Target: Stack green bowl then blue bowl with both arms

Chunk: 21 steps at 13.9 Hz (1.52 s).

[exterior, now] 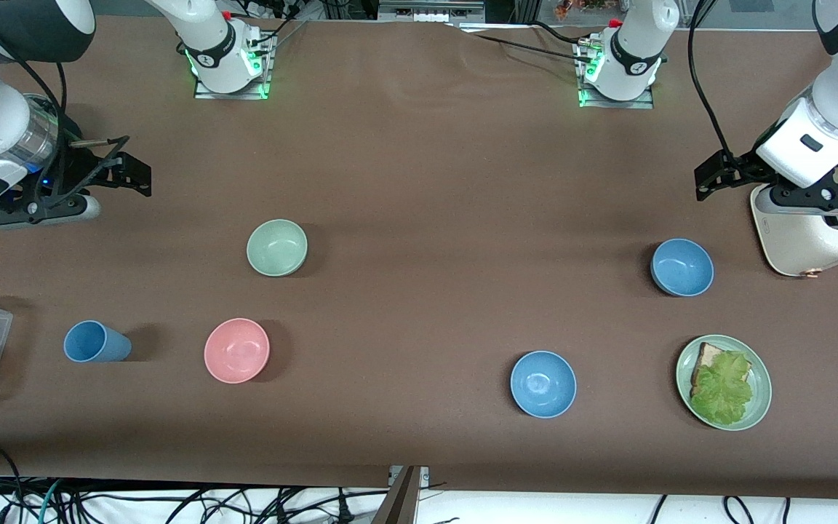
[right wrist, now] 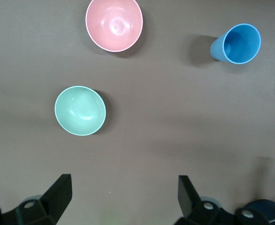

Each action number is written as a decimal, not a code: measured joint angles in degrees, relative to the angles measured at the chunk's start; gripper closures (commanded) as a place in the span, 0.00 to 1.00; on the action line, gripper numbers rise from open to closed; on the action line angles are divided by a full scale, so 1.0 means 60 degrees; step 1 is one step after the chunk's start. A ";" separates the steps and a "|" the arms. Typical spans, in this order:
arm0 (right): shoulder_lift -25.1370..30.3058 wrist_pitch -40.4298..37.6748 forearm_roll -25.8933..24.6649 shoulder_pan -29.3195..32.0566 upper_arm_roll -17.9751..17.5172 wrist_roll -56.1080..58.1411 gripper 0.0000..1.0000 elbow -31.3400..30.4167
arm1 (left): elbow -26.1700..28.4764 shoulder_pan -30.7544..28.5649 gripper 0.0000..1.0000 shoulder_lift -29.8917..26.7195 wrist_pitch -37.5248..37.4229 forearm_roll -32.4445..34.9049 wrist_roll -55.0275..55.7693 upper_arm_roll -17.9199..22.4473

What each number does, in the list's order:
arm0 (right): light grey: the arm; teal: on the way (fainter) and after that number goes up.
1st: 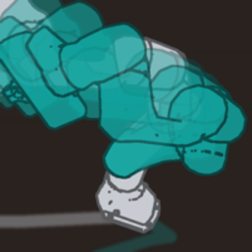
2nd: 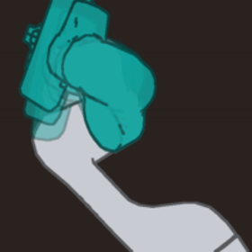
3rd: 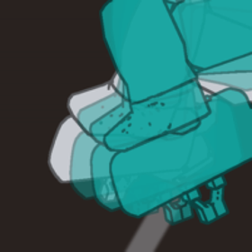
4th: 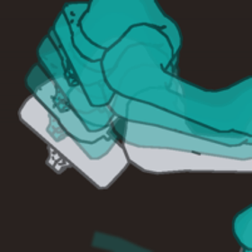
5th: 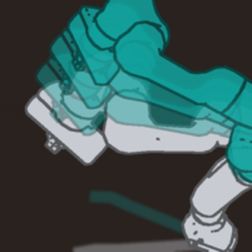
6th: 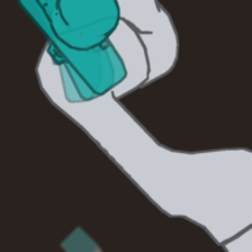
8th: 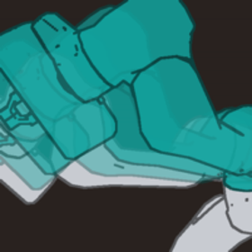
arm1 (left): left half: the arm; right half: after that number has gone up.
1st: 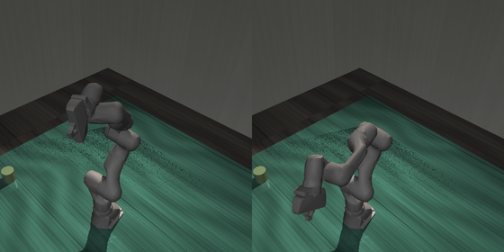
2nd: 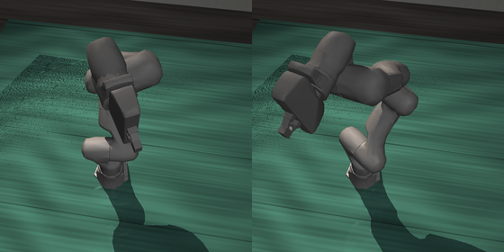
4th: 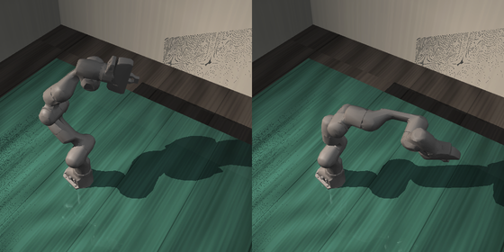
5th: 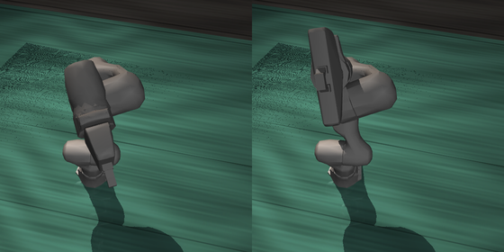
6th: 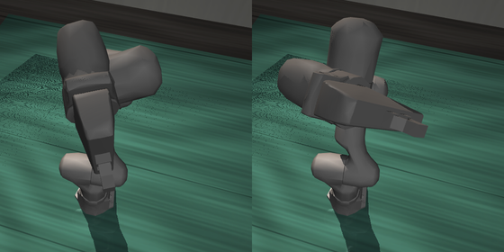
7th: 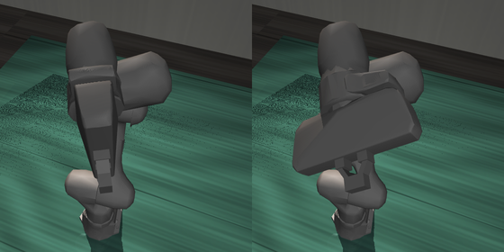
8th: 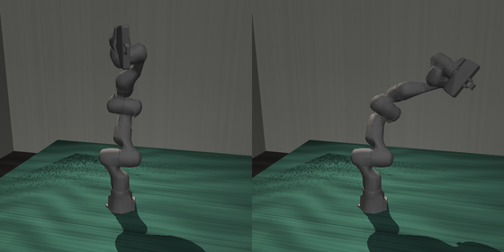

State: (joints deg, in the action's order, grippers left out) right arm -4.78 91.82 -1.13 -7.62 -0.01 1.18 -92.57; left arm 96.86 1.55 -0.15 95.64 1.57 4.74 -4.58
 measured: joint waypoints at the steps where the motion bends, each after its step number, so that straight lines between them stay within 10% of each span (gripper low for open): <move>1: -0.0002 -0.0010 0.0000 0.0000 0.0000 0.0003 0.00 0.0000 | 0.0000 0.0000 0.00 0.0000 0.0000 0.0000 0.0000 0.0000; 21: -0.0051 -0.0025 0.0158 0.0000 -0.0004 0.0187 0.00 0.0003 | -0.0015 0.0028 0.00 -0.0001 -0.0028 0.0000 0.0000 -0.0004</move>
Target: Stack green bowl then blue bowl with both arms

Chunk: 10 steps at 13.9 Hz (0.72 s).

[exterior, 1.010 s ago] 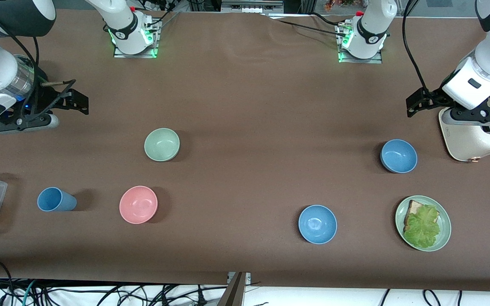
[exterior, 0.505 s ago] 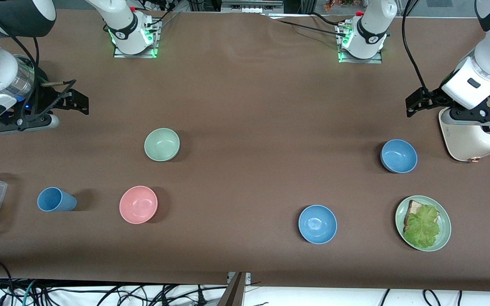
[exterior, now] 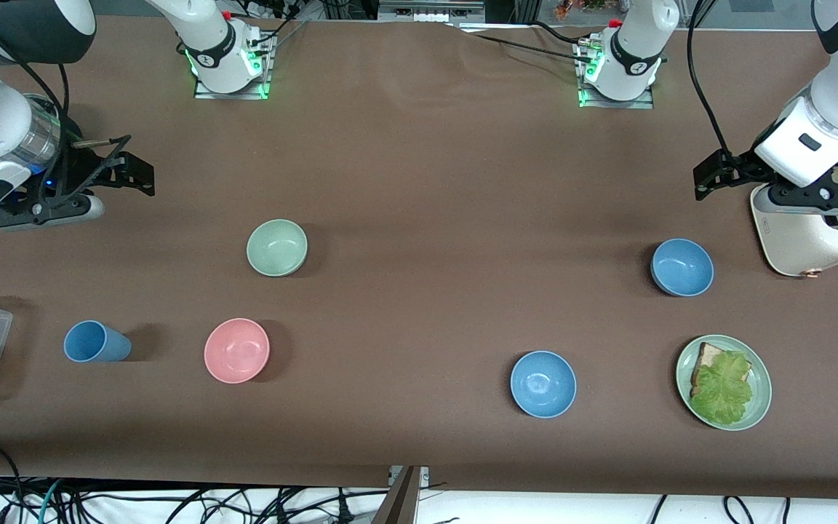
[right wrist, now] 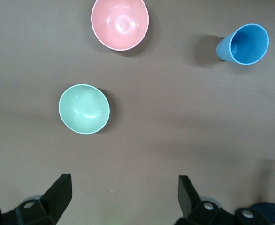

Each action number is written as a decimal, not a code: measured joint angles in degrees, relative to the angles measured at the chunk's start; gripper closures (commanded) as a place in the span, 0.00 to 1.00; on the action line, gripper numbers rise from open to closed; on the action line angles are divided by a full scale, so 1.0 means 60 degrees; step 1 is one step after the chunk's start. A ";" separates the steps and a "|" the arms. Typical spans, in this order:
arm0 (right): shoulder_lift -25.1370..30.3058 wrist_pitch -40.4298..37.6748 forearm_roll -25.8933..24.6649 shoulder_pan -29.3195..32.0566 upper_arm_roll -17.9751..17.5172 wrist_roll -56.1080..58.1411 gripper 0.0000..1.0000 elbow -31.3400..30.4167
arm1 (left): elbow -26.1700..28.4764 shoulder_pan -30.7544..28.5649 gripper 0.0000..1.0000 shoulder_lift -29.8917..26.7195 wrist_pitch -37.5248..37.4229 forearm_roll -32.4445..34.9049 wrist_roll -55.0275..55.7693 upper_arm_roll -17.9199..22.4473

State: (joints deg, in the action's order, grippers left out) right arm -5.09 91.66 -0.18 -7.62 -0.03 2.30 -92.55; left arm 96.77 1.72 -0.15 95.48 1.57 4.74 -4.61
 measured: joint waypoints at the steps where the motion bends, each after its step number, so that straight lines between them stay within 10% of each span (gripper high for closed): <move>1: -0.0018 0.0000 0.0002 0.0000 0.0000 0.0009 0.00 0.0000 | 0.0000 0.0002 0.00 0.0000 -0.0001 0.0000 0.0000 0.0000; 10: -0.0093 0.0000 0.0015 0.0000 0.0000 0.0029 0.00 -0.0001 | -0.0001 0.0005 0.00 -0.0004 -0.0012 0.0000 0.0000 -0.0015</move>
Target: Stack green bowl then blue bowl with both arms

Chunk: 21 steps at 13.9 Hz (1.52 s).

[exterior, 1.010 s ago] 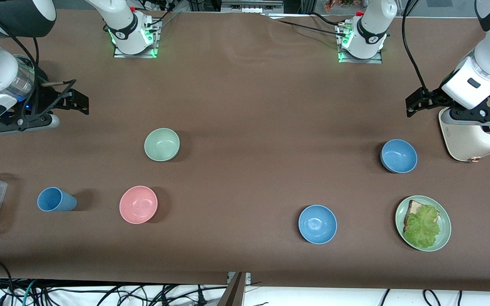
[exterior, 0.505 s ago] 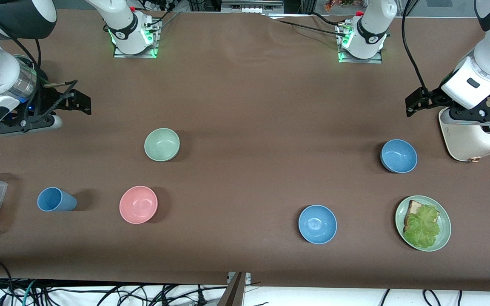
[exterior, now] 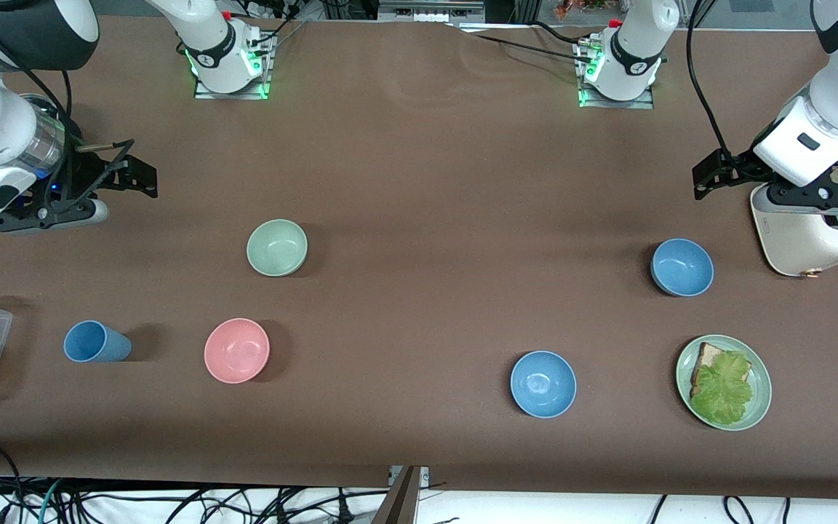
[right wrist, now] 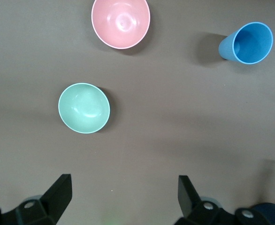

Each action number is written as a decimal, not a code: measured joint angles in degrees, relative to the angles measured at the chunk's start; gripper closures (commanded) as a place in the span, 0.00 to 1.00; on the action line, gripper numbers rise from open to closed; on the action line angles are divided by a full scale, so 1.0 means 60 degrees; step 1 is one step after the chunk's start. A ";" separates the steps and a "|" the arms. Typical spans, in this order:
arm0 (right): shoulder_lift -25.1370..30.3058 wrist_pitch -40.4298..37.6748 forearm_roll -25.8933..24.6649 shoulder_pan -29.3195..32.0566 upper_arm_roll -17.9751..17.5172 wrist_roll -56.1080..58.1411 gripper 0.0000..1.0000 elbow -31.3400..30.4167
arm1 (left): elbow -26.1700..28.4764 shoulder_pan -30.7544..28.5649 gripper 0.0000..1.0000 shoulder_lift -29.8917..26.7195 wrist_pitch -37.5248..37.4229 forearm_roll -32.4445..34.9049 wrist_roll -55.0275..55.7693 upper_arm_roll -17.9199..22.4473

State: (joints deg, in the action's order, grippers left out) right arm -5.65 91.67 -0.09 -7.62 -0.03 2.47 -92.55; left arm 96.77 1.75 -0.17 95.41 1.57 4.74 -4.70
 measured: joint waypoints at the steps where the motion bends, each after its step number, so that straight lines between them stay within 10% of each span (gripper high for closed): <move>1: -0.0008 0.0000 0.0000 0.0000 0.0000 0.0001 0.00 -0.0002 | 0.0000 0.0000 0.00 0.0000 0.0000 0.0000 0.0000 0.0000; 14: -0.0031 0.0027 0.0161 0.0002 0.0002 0.0004 0.00 -0.0228 | -0.0001 0.0006 0.00 0.0000 -0.0014 0.0000 0.0000 -0.0011; 21: 0.0063 0.5473 0.0501 0.0023 0.0028 -0.0002 0.01 -0.4884 | -0.0005 -0.0021 0.00 0.0000 -0.0026 0.0000 0.0024 0.0014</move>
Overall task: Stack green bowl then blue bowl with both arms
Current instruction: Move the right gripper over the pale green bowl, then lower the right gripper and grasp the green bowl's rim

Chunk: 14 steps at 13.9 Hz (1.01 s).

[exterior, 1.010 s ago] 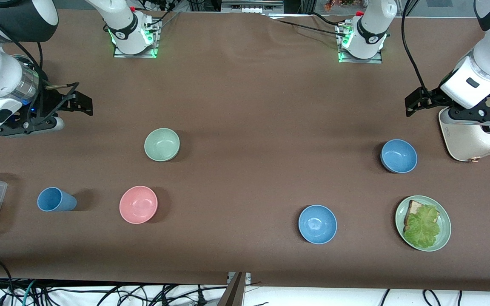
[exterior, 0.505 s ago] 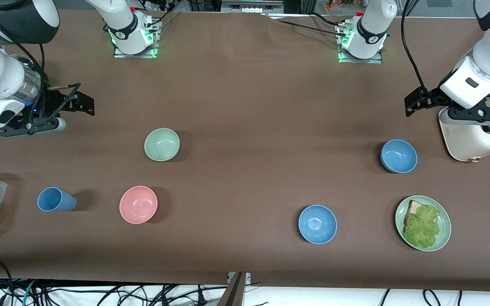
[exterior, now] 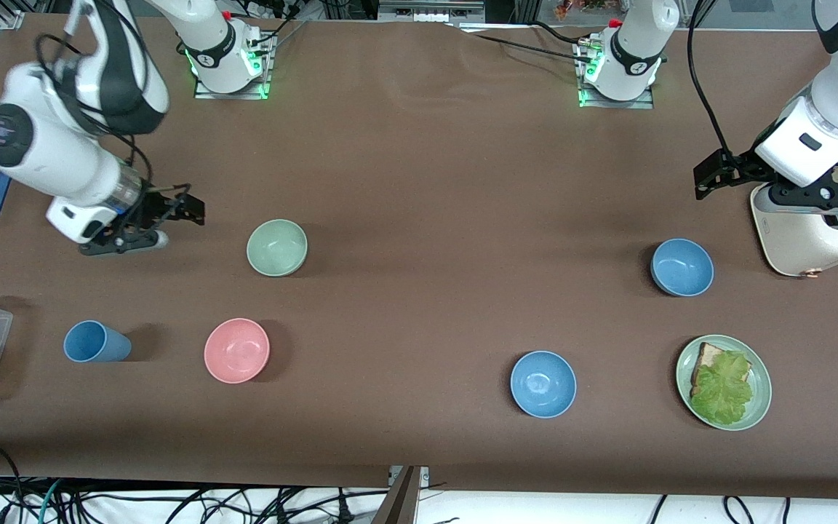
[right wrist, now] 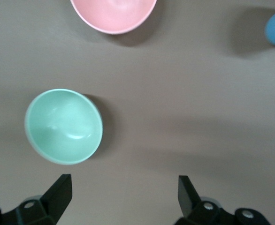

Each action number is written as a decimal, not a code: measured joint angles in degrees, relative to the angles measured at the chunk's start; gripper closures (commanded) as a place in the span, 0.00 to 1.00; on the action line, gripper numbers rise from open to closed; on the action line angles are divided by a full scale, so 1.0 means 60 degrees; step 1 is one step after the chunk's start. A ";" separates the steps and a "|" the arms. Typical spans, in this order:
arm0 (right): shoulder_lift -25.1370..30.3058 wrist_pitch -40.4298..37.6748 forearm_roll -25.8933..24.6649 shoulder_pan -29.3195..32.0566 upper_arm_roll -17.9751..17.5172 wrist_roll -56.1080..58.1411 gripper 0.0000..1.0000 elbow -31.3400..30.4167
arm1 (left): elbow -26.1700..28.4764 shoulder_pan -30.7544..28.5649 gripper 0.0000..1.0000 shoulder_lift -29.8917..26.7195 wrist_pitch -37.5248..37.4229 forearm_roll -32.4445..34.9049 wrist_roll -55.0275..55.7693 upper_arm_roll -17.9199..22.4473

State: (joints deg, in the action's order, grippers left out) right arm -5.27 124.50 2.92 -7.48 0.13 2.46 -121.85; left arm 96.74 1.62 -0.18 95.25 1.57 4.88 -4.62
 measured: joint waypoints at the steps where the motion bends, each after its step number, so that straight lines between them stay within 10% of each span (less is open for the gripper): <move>1: -0.0091 0.0994 0.0003 -0.0004 -0.0026 -0.0006 0.01 -0.0691 | 0.0000 0.0002 0.00 0.0000 -0.0001 0.0000 0.0004 -0.0001; 11: -0.1572 0.3994 0.0042 -0.0126 -0.1116 -0.1469 0.03 -0.1611 | 0.0000 -0.0031 0.00 0.0000 -0.0039 0.0000 0.0008 0.0056; 14: -0.2144 0.4681 0.0042 -0.0308 -0.1138 -0.1616 0.29 -0.1595 | 0.0000 -0.0031 0.00 0.0000 -0.0041 0.0000 0.0009 0.0056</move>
State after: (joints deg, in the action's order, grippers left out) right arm -18.13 152.59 3.17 -9.33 -6.69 -7.23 -131.42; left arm 96.74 1.44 -0.17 95.00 1.57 4.94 -4.28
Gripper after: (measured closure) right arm 0.026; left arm 0.000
